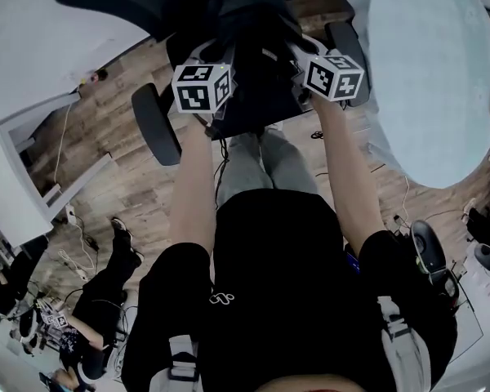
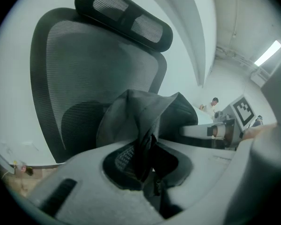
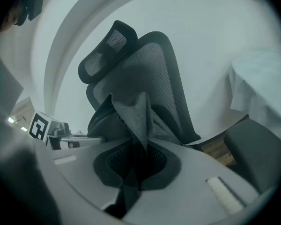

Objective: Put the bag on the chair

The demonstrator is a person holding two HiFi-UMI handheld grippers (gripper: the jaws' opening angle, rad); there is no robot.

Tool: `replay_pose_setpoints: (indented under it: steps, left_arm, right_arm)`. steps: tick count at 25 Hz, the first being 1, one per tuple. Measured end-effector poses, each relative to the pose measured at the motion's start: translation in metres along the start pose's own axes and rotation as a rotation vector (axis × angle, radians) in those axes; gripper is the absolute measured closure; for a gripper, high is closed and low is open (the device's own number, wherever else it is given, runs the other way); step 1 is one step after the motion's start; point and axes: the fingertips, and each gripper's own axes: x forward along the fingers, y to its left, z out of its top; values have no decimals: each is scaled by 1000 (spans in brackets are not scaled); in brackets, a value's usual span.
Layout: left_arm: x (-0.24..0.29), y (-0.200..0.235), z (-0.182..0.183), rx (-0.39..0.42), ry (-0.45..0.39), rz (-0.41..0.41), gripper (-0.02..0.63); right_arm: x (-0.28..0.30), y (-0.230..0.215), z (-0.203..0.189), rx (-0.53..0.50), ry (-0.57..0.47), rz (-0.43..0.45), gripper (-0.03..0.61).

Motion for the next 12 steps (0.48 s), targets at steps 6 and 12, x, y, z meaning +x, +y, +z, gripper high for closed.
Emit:
replay_pose_setpoints:
  steps: [6, 12]
  left_arm:
    - [9, 11, 2, -65, 1, 72, 550]
    - [-17, 36, -7, -128, -7, 135, 387]
  right_arm:
    - [6, -10, 4, 7, 20, -39, 527]
    - [-18, -8, 24, -14, -43, -34, 402]
